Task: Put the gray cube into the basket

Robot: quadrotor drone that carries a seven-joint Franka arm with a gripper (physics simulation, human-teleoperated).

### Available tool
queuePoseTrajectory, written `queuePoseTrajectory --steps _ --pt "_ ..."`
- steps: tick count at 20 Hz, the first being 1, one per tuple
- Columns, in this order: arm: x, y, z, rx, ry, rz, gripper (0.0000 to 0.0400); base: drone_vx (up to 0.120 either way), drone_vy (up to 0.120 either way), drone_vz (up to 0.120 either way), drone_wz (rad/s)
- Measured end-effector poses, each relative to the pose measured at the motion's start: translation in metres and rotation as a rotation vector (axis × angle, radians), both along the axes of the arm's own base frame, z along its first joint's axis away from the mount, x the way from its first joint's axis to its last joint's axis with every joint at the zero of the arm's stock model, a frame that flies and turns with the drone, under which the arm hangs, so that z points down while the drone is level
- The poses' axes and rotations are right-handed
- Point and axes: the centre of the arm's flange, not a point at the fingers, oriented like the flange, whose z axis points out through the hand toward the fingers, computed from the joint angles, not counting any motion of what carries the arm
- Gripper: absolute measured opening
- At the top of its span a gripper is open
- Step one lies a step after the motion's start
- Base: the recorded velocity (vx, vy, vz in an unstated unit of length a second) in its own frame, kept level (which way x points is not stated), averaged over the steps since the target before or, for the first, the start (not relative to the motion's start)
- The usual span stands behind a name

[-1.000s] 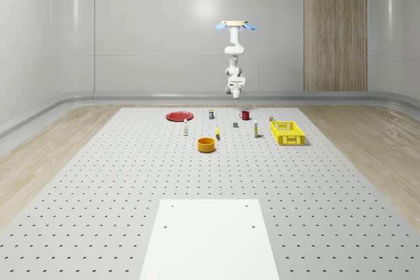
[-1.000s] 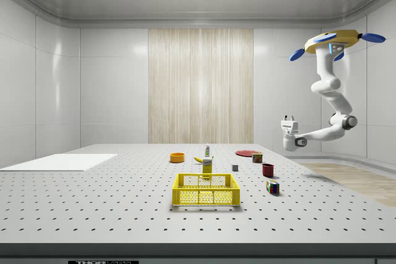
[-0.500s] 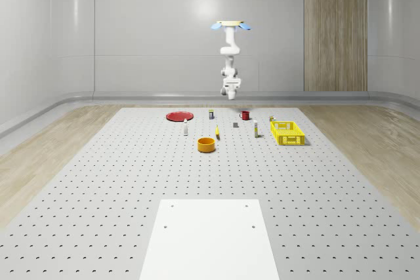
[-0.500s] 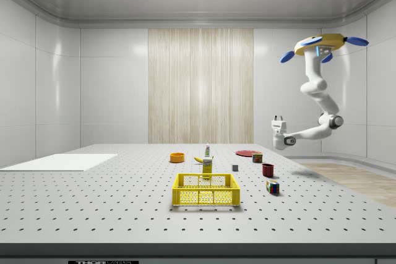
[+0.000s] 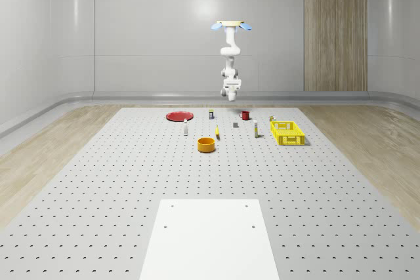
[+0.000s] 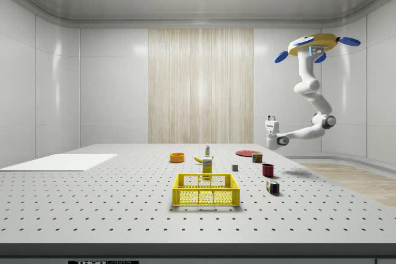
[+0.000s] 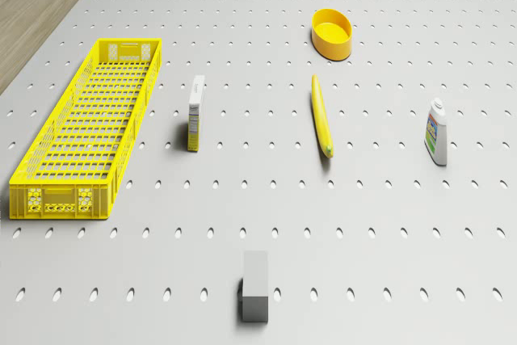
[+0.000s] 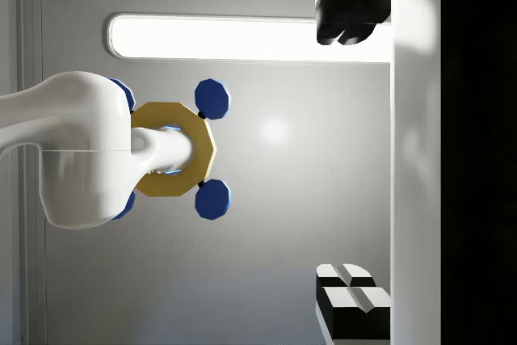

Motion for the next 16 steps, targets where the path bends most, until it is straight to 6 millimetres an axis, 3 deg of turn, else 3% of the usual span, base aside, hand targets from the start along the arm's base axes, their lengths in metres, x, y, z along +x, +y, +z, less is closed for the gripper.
queuePoseTrajectory --steps 16 --pt "-0.001 0.017 -0.002 -0.17 -0.012 -0.004 0.04 0.12 0.0 0.0 0.0"
